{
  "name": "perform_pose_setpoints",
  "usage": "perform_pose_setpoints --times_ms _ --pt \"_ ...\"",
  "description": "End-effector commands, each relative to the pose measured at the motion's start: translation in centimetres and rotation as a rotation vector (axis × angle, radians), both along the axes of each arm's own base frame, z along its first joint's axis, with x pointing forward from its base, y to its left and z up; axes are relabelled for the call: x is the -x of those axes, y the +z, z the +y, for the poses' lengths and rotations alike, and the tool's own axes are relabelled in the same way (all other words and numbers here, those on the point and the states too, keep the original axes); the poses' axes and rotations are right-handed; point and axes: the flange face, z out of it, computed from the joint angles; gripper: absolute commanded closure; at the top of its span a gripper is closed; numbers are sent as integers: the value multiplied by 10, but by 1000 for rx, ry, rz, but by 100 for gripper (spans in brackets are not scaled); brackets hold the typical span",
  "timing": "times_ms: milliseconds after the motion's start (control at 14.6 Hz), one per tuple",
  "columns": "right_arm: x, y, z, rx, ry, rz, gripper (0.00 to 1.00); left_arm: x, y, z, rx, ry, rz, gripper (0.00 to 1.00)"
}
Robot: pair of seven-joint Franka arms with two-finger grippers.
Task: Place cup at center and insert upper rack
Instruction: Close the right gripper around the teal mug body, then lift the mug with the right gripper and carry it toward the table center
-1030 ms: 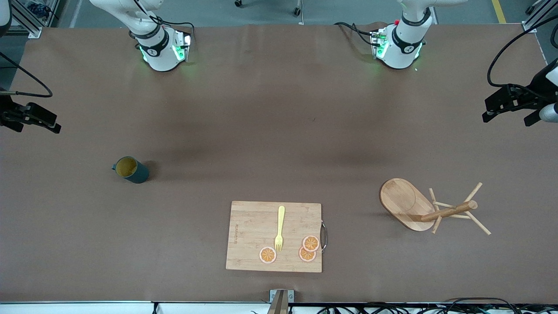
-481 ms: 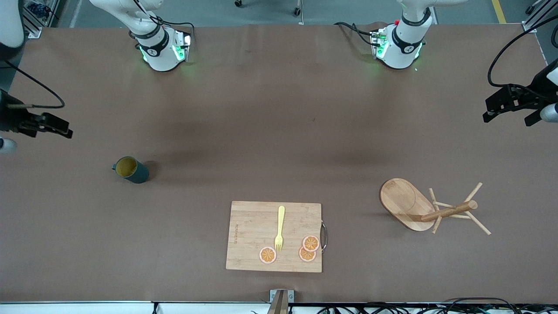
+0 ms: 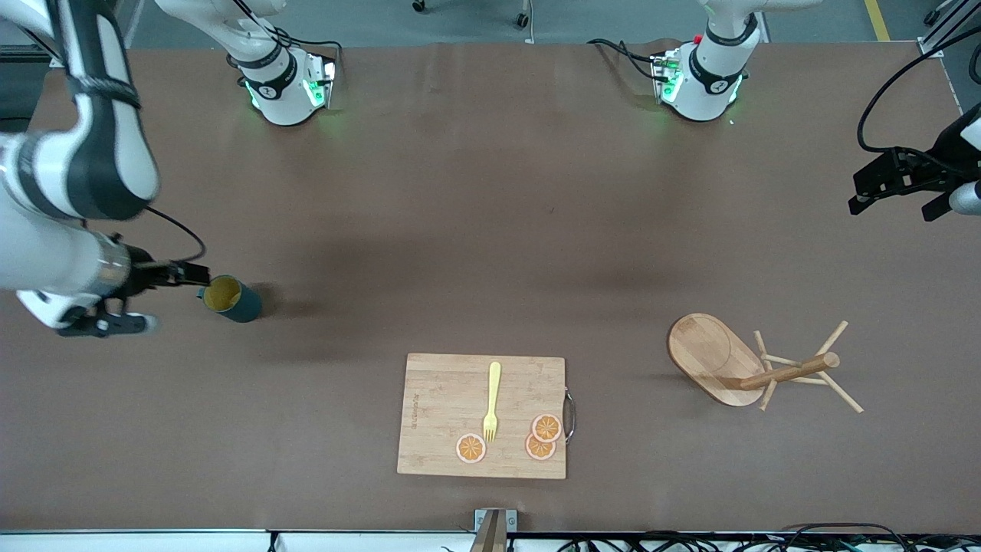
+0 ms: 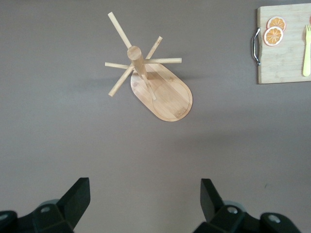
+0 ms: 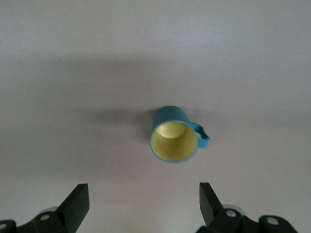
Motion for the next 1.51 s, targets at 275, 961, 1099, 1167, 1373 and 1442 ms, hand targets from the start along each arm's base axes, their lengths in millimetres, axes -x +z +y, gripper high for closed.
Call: perform_pose_setpoints --times_ms 275,961,1099,1167,1373,1442 --pt "26 -104 -9 8 1 34 0 2 6 -1 7 9 3 0" --pt "41 -152 -8 10 -2 77 30 2 6 -1 7 9 3 0" --pt "41 -156 -6 12 -3 77 37 2 6 0 7 10 3 0" --pt "40 -159 -6 12 -3 77 42 2 6 -1 7 9 3 0" --pt "39 -166 -8 12 -6 71 48 2 6 -1 7 9 1 0" --pt "39 -167 -9 12 -7 71 50 2 6 -1 7 9 3 0"
